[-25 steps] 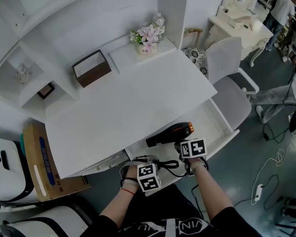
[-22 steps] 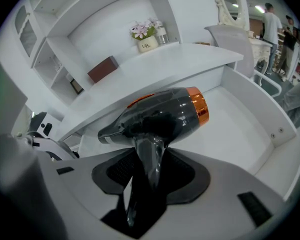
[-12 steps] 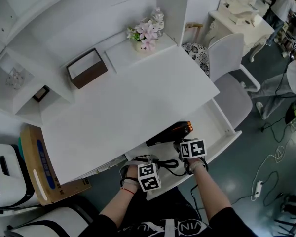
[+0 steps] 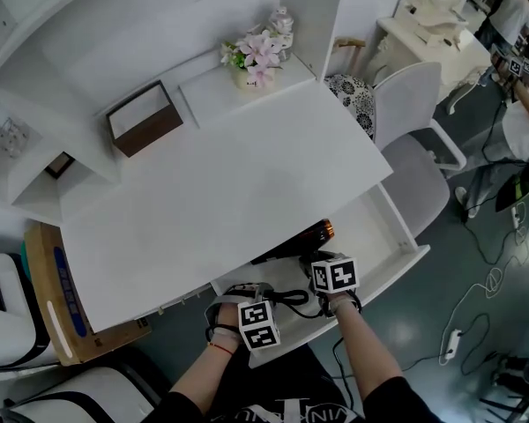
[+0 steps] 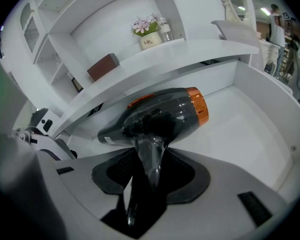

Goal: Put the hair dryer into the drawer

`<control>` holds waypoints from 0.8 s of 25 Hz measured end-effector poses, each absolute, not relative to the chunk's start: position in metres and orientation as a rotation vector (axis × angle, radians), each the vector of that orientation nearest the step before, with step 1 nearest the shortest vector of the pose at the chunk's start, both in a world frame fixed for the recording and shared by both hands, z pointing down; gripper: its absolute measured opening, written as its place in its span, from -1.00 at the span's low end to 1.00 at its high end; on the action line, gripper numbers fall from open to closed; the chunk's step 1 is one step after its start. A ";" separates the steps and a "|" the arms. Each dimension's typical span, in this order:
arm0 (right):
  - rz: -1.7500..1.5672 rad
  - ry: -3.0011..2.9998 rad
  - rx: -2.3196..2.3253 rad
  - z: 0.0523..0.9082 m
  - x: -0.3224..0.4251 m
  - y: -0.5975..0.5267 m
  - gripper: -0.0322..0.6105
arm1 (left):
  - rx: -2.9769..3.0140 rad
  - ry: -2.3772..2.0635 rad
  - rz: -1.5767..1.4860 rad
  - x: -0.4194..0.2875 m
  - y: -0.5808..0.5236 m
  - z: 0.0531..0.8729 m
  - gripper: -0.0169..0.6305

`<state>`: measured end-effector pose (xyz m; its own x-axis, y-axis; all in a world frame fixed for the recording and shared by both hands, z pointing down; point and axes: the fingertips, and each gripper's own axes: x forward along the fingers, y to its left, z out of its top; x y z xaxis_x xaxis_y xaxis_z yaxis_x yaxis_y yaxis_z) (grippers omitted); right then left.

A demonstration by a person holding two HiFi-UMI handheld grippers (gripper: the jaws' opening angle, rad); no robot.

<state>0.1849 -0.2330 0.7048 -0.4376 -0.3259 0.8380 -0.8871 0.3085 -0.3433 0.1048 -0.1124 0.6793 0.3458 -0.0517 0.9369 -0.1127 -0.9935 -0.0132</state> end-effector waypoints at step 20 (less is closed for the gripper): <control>0.961 -2.046 1.043 0.718 0.180 -0.249 -0.34 | 2.492 -0.190 1.764 0.111 -0.118 0.700 -0.50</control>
<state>0.1799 -0.2491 0.7181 -0.4797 -0.3839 0.7890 -0.8524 0.4172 -0.3152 0.1105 -0.1178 0.7002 0.3287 -0.0537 0.9429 -0.1485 -0.9889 -0.0045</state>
